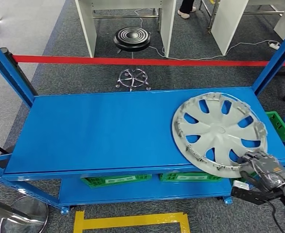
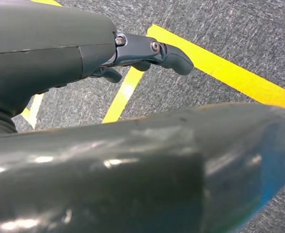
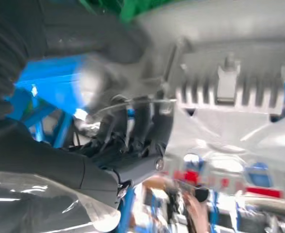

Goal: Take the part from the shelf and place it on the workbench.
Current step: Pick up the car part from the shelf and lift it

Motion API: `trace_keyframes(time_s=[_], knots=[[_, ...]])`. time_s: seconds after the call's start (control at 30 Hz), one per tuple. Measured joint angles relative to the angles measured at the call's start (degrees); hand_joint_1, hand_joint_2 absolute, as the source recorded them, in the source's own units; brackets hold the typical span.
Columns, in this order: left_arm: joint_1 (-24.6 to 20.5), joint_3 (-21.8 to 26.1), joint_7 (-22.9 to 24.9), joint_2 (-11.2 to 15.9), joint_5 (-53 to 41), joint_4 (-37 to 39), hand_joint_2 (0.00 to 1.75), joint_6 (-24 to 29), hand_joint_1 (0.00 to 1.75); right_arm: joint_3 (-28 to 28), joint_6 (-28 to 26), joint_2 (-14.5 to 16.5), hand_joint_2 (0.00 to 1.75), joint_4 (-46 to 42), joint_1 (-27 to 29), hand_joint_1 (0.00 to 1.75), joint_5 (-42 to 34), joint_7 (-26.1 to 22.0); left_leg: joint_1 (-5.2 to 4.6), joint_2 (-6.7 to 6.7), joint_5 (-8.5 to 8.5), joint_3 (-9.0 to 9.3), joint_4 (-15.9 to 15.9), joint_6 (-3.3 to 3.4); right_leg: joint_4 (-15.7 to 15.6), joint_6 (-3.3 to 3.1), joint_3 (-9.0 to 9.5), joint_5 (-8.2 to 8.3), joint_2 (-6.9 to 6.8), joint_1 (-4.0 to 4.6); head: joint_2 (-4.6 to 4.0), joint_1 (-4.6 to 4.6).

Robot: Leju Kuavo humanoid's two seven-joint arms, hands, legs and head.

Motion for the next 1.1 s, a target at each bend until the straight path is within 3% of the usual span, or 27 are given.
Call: trace_keyframes(time_s=[1.1], knots=[[-0.22, 0.02, -0.51, -0.02, -0.23, 0.08, 0.00, 0.04, 0.00, -2.07, -0.32, -0.86, 1.75, -1.23, 3.29, 1.75, 0.53, -0.93, 0.00, -0.01, 0.00, -0.02, 0.00, 0.00, 0.00, 0.00, -0.02, 0.00, 0.00, 0.00, 0.00, -0.01]])
